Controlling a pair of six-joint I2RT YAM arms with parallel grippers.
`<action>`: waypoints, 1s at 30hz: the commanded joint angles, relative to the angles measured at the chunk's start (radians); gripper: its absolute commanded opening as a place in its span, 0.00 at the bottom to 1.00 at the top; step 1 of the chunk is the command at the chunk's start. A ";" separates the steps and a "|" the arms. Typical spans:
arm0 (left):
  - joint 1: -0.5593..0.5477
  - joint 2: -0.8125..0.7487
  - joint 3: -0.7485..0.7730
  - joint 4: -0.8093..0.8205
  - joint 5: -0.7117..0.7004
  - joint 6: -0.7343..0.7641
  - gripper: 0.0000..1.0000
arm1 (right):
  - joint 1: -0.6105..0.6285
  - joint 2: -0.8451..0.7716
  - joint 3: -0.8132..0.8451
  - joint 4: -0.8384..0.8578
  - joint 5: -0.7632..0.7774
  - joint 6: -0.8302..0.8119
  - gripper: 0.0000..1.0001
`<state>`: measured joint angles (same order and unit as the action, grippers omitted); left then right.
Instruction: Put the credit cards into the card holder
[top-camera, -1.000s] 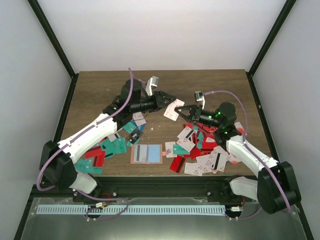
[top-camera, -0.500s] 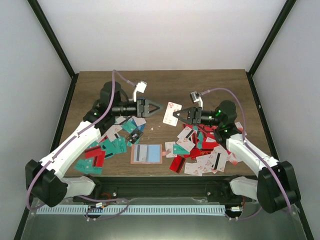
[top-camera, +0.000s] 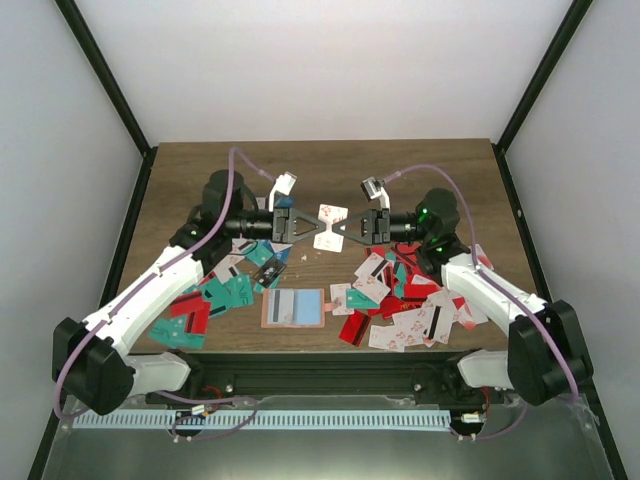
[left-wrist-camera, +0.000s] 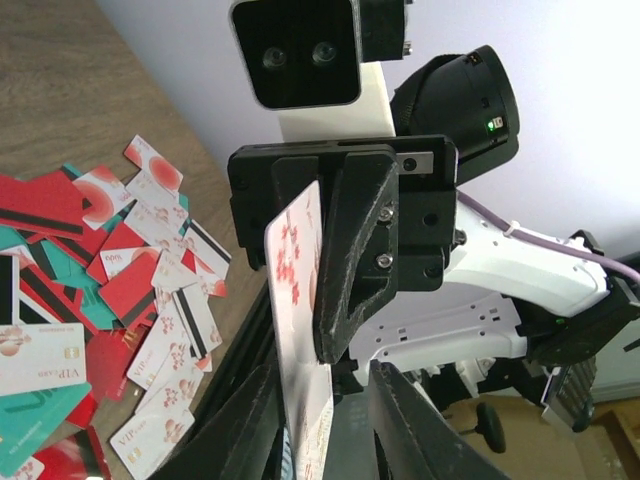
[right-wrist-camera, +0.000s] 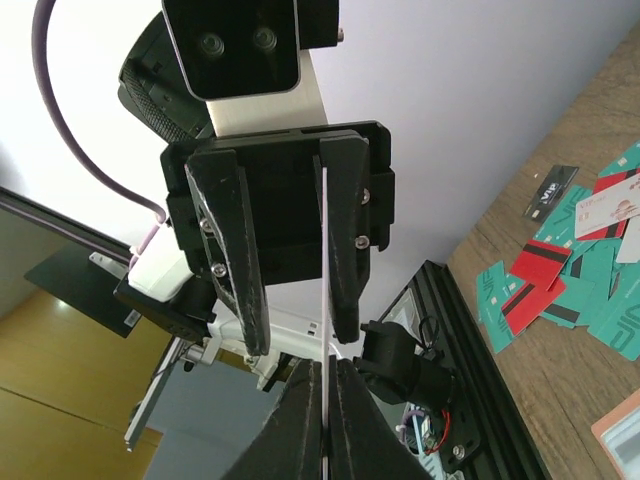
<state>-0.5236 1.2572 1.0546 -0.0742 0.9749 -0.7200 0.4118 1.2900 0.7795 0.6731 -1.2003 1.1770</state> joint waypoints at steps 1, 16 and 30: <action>-0.002 -0.021 -0.010 0.023 0.013 -0.004 0.22 | 0.013 0.005 0.047 0.005 -0.017 -0.030 0.01; 0.003 -0.012 -0.001 -0.261 -0.200 0.129 0.04 | 0.016 -0.005 0.062 -0.384 0.086 -0.271 0.55; 0.089 -0.034 -0.232 -0.618 -0.390 0.311 0.04 | 0.168 0.131 0.029 -0.811 0.337 -0.576 0.68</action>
<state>-0.4374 1.2301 0.8467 -0.5865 0.6357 -0.4854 0.5194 1.3682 0.7937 -0.0032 -0.9607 0.7036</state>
